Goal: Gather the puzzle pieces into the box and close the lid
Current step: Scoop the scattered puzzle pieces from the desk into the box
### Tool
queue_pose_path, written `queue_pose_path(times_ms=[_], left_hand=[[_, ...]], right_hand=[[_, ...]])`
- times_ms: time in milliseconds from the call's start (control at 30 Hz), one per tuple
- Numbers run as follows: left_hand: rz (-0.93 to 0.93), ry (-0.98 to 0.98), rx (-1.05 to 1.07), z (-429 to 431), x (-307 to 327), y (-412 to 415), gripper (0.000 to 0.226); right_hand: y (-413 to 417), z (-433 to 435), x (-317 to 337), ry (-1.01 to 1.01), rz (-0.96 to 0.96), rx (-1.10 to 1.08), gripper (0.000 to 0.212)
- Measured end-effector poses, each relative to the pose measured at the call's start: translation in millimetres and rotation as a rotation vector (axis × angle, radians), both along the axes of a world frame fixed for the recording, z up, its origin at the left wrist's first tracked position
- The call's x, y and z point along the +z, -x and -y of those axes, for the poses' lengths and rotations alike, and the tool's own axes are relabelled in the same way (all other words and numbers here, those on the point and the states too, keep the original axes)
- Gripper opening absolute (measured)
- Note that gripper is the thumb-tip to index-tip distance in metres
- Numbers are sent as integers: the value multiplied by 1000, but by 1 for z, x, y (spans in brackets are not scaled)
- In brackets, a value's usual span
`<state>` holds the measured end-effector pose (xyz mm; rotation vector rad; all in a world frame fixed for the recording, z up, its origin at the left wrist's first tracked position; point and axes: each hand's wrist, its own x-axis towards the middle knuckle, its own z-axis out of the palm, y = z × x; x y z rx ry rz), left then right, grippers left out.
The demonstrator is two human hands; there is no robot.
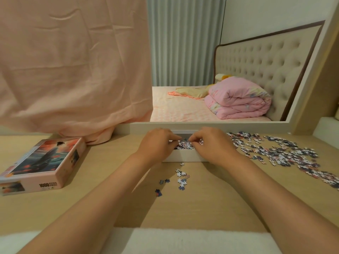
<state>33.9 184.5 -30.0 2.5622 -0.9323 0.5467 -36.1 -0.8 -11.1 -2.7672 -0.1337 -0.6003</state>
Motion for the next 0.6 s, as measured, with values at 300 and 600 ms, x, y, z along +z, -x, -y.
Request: queue_pose_path(times_ms=[300, 600], left_hand=[[-209, 0, -158, -22, -5, 38, 19], [-307, -140, -297, -14, -24, 47, 36]], right_hand=[[17, -23, -7, 422, -349, 194, 29], [17, -15, -8, 238, -378, 94, 16]])
